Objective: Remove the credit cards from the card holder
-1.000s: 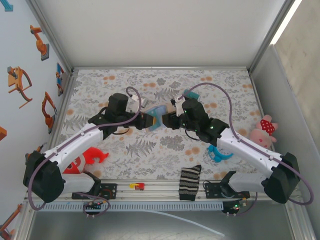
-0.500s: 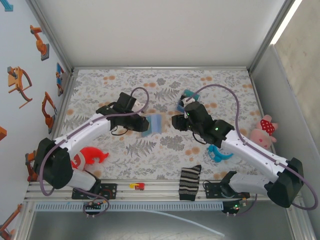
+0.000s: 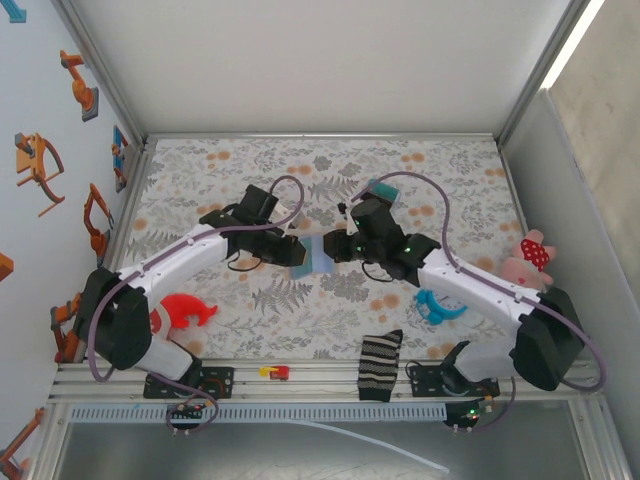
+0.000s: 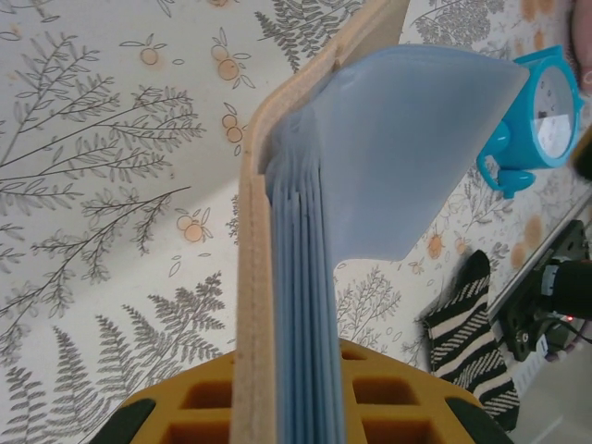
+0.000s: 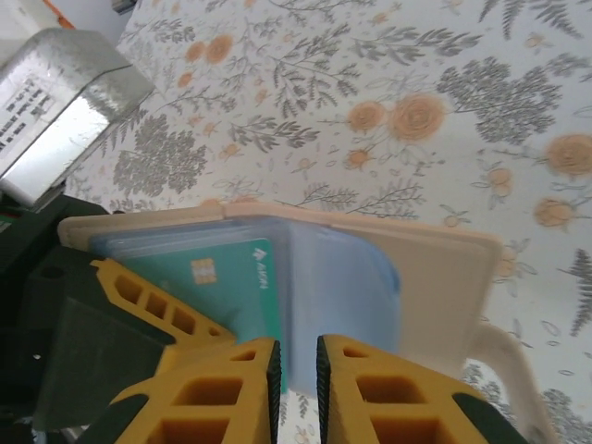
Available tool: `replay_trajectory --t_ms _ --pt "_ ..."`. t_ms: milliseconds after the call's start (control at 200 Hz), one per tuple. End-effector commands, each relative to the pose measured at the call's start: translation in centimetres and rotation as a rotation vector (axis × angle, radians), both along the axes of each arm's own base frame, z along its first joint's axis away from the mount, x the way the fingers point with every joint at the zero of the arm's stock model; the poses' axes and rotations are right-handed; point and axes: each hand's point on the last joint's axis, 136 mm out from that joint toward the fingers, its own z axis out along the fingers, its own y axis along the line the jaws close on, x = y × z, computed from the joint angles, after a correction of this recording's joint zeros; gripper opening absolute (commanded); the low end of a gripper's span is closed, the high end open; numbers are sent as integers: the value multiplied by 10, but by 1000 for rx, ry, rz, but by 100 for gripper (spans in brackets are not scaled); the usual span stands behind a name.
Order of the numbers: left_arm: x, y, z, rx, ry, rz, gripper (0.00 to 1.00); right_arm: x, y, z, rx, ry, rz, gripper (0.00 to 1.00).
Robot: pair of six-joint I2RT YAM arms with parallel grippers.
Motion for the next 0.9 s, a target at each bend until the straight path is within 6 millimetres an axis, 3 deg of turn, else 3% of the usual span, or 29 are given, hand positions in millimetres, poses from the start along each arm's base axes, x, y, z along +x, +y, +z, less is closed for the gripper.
replay_trajectory --t_ms 0,160,431,731,891 --pt "-3 -13 -3 -61 40 -29 3 -2 15 -3 73 48 25 16" --pt "-5 -24 -8 -114 75 -62 3 2 8 -33 -15 117 -20 13" --pt "-11 -32 -21 -179 150 -106 3 6 -21 -80 -106 242 -127 8" --pt "-9 -35 -57 -155 218 -109 4 4 -42 -124 -155 343 -195 4" --pt "-7 -36 -74 -132 247 -109 15 6 -53 -137 -134 374 -229 4"
